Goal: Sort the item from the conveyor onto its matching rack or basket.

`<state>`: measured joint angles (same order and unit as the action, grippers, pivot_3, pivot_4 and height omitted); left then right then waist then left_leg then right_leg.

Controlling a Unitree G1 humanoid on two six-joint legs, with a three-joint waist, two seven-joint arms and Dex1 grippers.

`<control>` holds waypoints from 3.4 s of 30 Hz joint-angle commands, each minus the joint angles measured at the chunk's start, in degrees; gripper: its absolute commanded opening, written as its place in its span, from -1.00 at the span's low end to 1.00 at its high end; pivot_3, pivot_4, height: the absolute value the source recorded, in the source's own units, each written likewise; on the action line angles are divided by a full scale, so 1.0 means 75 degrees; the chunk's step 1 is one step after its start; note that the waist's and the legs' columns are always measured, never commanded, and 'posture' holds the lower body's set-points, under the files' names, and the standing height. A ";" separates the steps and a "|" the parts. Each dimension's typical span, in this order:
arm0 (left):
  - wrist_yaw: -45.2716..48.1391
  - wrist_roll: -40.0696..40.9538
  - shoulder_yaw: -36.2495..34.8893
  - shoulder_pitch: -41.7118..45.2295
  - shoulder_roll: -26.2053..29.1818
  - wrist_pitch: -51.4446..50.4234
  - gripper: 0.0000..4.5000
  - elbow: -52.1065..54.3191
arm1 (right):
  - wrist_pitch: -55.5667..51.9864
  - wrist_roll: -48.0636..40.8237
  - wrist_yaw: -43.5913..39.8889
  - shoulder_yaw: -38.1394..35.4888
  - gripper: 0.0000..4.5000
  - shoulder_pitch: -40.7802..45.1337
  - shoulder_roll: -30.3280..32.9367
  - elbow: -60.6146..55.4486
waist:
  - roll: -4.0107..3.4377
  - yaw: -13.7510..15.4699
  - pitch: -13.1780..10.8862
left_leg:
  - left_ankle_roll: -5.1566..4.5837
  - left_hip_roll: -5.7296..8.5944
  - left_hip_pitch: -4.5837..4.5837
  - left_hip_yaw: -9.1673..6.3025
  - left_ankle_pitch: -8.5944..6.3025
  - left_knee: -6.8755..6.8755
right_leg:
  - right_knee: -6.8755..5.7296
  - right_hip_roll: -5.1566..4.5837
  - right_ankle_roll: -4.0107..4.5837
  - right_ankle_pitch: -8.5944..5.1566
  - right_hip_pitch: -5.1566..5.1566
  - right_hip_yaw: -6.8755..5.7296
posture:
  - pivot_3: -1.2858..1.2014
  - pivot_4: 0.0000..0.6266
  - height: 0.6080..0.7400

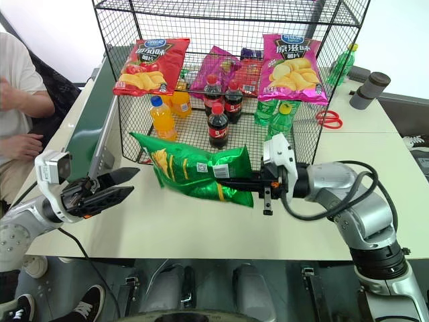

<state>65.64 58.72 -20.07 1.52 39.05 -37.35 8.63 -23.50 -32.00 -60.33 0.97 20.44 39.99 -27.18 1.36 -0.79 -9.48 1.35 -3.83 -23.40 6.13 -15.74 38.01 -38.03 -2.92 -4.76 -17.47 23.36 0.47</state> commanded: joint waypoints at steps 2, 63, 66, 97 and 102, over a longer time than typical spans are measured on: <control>-0.0071 -0.0644 -0.0253 0.0283 -0.0200 0.0871 0.97 -0.0532 | 0.1754 0.1330 0.0640 -0.0330 -1.00 0.0854 -0.0034 -0.0415 | 0.0005 -0.0010 0.0002 | 0.0002 -0.0001 0.0001 0.0003 0.0001 0.0002 | -0.0002 0.0002 0.0000 0.0000 0.0002 0.0000 | 0.03 -0.52 1.00; -0.0482 -0.2305 0.0673 0.0354 -0.1114 0.2766 1.00 0.0117 | 0.2572 0.8203 0.5216 0.1601 0.19 0.4480 -0.3002 0.4267 | 0.0001 -0.0076 0.0000 | 0.0022 -0.0010 0.0000 0.0023 0.0014 0.0005 | -0.0022 0.0006 -0.0004 0.0003 0.0012 0.0006 | 0.03 -0.52 1.00; -0.0454 -0.2348 0.0724 0.0365 -0.1095 0.2804 1.00 0.0128 | 0.2789 0.7939 0.5079 0.1687 0.19 0.4442 -0.3047 0.4346 | 0.0001 -0.0103 0.0000 | 0.0022 -0.0010 0.0000 0.0023 0.0014 0.0004 | -0.0023 0.0006 -0.0004 0.0003 0.0013 0.0006 | 0.03 -0.52 1.00; -0.1492 -0.3415 -0.0285 -0.0024 0.0311 0.2907 1.00 -0.0249 | -0.0853 -0.0939 -0.0163 -0.2907 0.97 -0.2756 0.0613 -0.0128 | -0.0009 -0.0018 -0.0004 | -0.0010 -0.0002 0.0011 -0.0018 -0.0005 0.0001 | -0.0002 -0.0043 -0.0005 0.0003 -0.0032 -0.0054 | 0.03 -0.52 1.00; -0.1803 -0.3718 -0.0133 0.0019 0.0385 0.2735 1.00 -0.0329 | 0.0080 -0.0307 -0.0389 -0.2859 0.97 -0.2934 0.0671 0.0862 | -0.0005 0.0001 -0.0002 | -0.0010 0.0003 0.0008 -0.0017 -0.0005 0.0005 | 0.0001 -0.0042 -0.0007 0.0004 -0.0033 -0.0052 | 0.03 -0.52 1.00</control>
